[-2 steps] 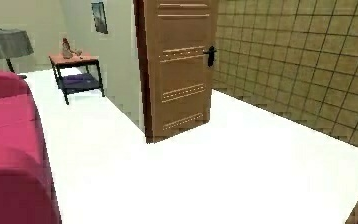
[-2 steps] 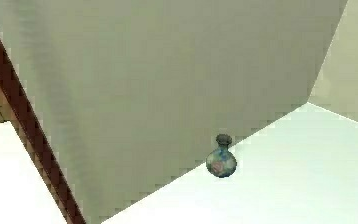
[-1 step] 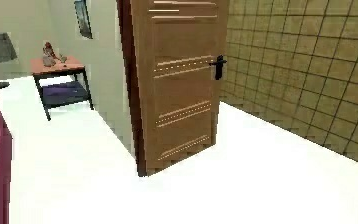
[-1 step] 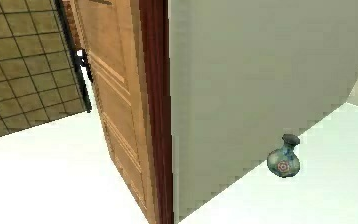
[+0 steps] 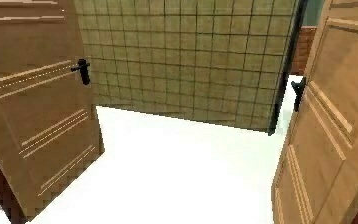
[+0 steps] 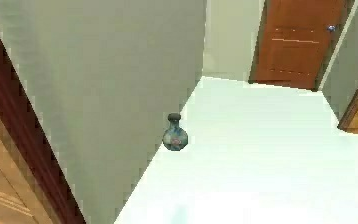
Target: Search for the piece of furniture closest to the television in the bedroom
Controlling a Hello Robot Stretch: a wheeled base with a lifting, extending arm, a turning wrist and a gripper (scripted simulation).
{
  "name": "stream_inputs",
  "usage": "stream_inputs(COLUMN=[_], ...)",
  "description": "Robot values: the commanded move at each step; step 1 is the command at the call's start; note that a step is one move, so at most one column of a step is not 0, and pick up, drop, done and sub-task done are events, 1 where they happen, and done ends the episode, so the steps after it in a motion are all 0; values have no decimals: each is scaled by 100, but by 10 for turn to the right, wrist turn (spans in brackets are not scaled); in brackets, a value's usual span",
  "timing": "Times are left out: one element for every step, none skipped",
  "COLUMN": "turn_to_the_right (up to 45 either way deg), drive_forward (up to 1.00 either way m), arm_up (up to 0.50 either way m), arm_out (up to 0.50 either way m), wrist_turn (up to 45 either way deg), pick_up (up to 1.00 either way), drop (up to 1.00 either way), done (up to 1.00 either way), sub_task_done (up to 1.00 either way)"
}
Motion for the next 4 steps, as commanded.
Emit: stream_inputs(turn_to_the_right=[0,0,180,0], drive_forward=[100,5,0,90], arm_up=[0,0,0,0], arm_out=[0,0,0,0], wrist_turn=[0,0,0,0], pick_up=[0,0,0,0], drop=[0,0,0,0], done=[0,0,0,0], sub_task_done=[0,0,0,0])
